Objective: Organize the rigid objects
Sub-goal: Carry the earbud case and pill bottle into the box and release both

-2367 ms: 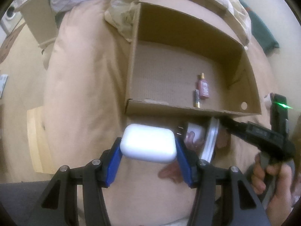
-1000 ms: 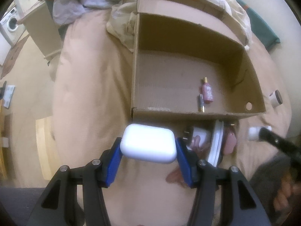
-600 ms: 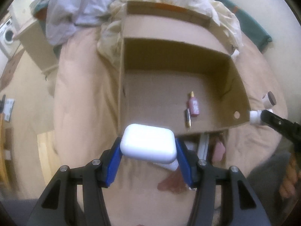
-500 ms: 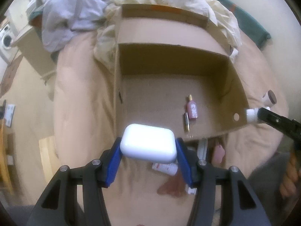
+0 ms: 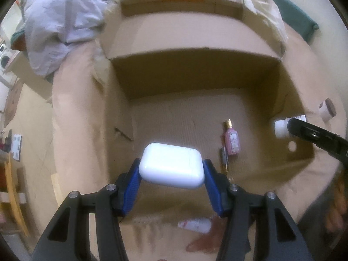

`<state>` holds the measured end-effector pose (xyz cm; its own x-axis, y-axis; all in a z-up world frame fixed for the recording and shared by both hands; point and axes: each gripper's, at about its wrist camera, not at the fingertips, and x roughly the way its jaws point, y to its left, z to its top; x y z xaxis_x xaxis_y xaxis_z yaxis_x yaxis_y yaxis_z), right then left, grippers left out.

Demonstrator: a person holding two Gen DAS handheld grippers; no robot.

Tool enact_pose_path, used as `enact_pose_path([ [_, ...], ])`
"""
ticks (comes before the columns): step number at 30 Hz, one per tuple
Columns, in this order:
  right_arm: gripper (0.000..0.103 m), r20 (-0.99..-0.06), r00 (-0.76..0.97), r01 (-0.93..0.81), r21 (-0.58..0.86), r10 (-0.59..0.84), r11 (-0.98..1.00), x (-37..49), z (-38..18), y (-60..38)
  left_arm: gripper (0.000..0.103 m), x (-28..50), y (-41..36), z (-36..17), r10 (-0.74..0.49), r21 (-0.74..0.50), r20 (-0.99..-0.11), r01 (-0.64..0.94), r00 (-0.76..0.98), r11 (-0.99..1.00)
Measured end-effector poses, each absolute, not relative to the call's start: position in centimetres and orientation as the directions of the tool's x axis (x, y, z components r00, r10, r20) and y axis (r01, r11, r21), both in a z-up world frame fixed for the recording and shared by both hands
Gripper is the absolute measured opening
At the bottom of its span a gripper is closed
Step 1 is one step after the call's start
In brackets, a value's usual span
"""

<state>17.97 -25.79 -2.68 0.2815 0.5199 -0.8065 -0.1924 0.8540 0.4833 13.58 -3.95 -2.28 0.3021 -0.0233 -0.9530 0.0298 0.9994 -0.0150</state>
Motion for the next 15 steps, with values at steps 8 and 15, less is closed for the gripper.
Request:
enact_pose_path([
  [8, 0.028, -0.838, 0.268, -0.188, 0.438, 0.475, 0.879, 17.9, -4.9, -25.5, 0.052, 14.2, -5.0, -4.4, 0.014, 0.041, -0.949, 0.08, 0.316, 0.996],
  [15, 0.028, -0.878, 0.299, -0.252, 0.304, 0.373, 0.919, 17.9, -4.9, -23.7, 0.052, 14.4, -5.1, -4.7, 0.008, 0.035, -0.952, 0.081, 0.307, 0.996],
])
